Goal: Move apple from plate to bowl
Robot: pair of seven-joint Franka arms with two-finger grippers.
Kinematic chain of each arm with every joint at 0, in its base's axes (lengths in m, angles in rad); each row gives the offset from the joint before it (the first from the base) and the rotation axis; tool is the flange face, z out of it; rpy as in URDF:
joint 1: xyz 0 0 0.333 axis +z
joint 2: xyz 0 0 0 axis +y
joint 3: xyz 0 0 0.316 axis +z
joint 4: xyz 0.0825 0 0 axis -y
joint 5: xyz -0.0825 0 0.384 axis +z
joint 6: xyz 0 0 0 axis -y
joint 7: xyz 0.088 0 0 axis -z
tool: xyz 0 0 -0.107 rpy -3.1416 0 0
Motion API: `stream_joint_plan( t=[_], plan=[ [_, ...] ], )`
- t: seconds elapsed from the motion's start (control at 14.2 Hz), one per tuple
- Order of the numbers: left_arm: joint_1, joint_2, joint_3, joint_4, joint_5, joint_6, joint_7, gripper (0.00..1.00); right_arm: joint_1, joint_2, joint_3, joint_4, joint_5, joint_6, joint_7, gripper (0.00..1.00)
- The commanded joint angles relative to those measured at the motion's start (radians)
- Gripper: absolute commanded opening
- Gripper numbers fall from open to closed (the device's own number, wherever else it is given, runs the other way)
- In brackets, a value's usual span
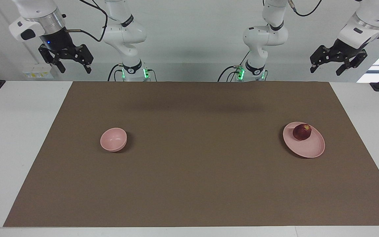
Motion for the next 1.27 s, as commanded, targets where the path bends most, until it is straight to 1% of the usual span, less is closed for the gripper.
stream_joint_plan(
  t=[0.0, 0.56, 0.71, 1.2],
  plan=[
    [-0.003, -0.027, -0.002, -0.035, 0.016, 0.022, -0.003, 1.00, -0.002, 0.000, 0.001, -0.003, -0.016, 0.013, -0.029, 1.00],
    [-0.006, -0.027, -0.003, -0.032, 0.016, 0.025, -0.002, 1.00, -0.001, 0.000, 0.002, 0.000, 0.002, 0.012, -0.025, 1.00],
    [-0.008, -0.027, -0.006, -0.034, 0.013, 0.026, -0.008, 1.00, 0.004, -0.002, 0.022, 0.003, 0.008, 0.009, -0.022, 1.00],
    [-0.006, -0.035, -0.006, -0.046, 0.009, 0.025, 0.011, 1.00, 0.004, -0.002, 0.020, 0.003, 0.008, 0.010, -0.022, 1.00]
  ],
)
